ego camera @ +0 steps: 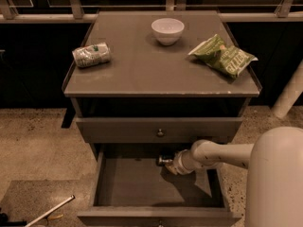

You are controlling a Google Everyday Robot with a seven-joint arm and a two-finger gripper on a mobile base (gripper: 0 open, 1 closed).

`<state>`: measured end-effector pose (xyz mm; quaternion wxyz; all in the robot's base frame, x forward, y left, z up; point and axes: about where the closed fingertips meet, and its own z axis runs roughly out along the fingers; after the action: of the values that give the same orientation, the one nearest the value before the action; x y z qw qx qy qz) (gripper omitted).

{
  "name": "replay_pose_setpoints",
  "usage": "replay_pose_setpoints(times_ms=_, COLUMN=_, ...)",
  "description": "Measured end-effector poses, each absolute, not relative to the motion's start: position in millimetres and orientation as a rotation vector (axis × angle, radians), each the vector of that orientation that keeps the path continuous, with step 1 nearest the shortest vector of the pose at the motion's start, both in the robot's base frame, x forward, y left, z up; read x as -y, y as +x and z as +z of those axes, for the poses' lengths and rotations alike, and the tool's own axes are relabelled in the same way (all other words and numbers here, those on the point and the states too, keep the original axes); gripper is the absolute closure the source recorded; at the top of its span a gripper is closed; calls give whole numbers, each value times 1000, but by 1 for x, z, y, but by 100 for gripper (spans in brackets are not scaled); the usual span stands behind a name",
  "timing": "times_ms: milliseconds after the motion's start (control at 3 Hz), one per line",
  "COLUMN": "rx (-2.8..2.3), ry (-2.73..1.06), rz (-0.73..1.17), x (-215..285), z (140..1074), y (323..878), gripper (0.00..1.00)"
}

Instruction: Pick redbull can from middle drawer and place on counter

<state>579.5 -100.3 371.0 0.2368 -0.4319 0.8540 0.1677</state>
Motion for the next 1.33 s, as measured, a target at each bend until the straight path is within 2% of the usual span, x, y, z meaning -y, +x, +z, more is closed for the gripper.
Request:
replay_pose_setpoints(times_ms=333, rx=-2341, ry=-1184, rz=460, x=101, z=374, y=581, gripper=100)
replay_pose_setpoints(times_ms=1333, rx=-2287, ry=-1139, rz=542, x=129, z=432, y=507, gripper=100)
